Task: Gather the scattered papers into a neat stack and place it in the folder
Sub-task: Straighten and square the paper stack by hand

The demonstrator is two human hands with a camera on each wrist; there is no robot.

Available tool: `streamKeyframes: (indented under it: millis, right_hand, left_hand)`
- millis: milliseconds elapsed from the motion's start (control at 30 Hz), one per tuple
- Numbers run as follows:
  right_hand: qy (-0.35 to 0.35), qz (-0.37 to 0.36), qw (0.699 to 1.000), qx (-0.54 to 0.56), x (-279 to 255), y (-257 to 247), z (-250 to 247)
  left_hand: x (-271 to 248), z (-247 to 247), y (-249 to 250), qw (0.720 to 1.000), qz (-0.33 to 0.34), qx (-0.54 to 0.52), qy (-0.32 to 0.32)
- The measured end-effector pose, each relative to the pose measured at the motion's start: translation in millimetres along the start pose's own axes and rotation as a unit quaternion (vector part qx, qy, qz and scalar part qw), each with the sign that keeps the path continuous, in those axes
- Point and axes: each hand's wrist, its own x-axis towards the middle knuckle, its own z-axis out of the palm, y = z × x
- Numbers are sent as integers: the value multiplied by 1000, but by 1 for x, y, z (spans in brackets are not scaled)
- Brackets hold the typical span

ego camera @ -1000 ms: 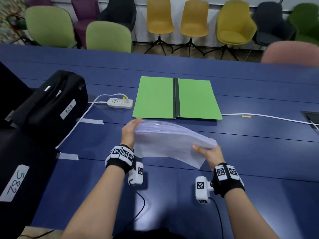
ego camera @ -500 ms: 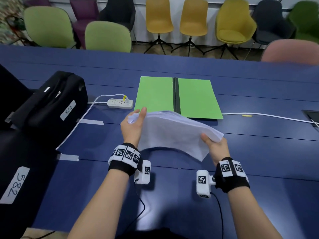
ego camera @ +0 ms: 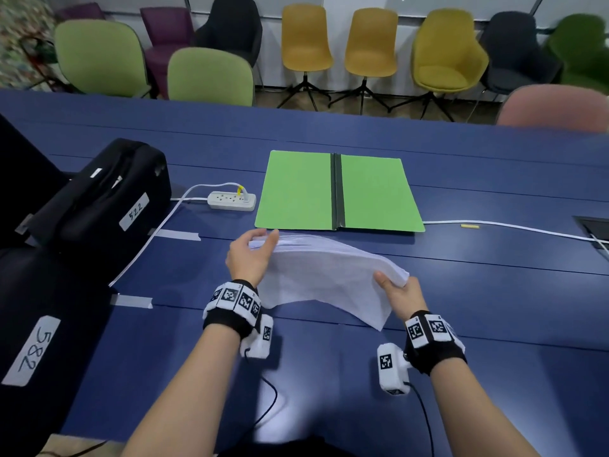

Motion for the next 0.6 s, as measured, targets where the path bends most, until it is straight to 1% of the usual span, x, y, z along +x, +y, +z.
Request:
streamKeyframes:
  millis: [33, 67, 100, 133, 167, 200, 233, 267, 300, 333, 400, 433, 467, 533, 567, 600]
  right_hand:
    - [0, -7, 1000, -21, 0, -2, -1]
    - [-11, -16, 998, -51, 0, -7, 0]
    - [-32, -33, 995, -85, 0, -14, 2]
    - [-51, -60, 990, -117, -1, -24, 5]
    - [-67, -93, 982, -147, -1, -36, 8]
    - [-77, -124, 975, -170, -2, -49, 10]
    - [-84, -150, 967, -190, -4, -61, 11]
    - [-85, -173, 958, -214, -5, -72, 13]
    - [-85, -190, 949, -237, -7, -81, 14]
    - [-81, -198, 947, -241, -9, -87, 14]
    - [-75, -184, 961, -190, -11, -96, 11]
    - [-78, -176, 964, -181, -9, -97, 7]
    - [-90, -169, 961, -197, -6, -94, 1]
    - [-106, -149, 954, -240, 2, -88, -13]
    - [-105, -129, 954, -248, 5, -82, -19]
    - [-106, -113, 960, -233, 7, -76, -25]
  left_hand:
    - [0, -2, 6, 993, 72, 96, 2]
    - [-3, -3, 16, 975, 155, 157, -2]
    - [-10, -4, 29, 956, 227, 186, -29]
    - [-15, -4, 43, 937, 277, 196, -82]
    - [-21, 0, 55, 918, 305, 200, -154]
    - [-26, 5, 66, 899, 310, 205, -231]
    - [-32, 10, 74, 883, 298, 214, -293]
    - [-37, 13, 81, 875, 283, 223, -323]
    - [-41, 15, 86, 879, 268, 229, -323]
    - [-42, 15, 88, 887, 258, 234, -304]
    - [-44, 13, 87, 903, 255, 232, -256]
    - [-46, 11, 84, 912, 247, 218, -243]
    - [-47, 7, 83, 925, 230, 191, -233]
    - [-40, -1, 75, 953, 175, 126, -214]
    - [-35, -6, 71, 962, 151, 95, -208]
    - [-30, -11, 68, 968, 132, 66, -205]
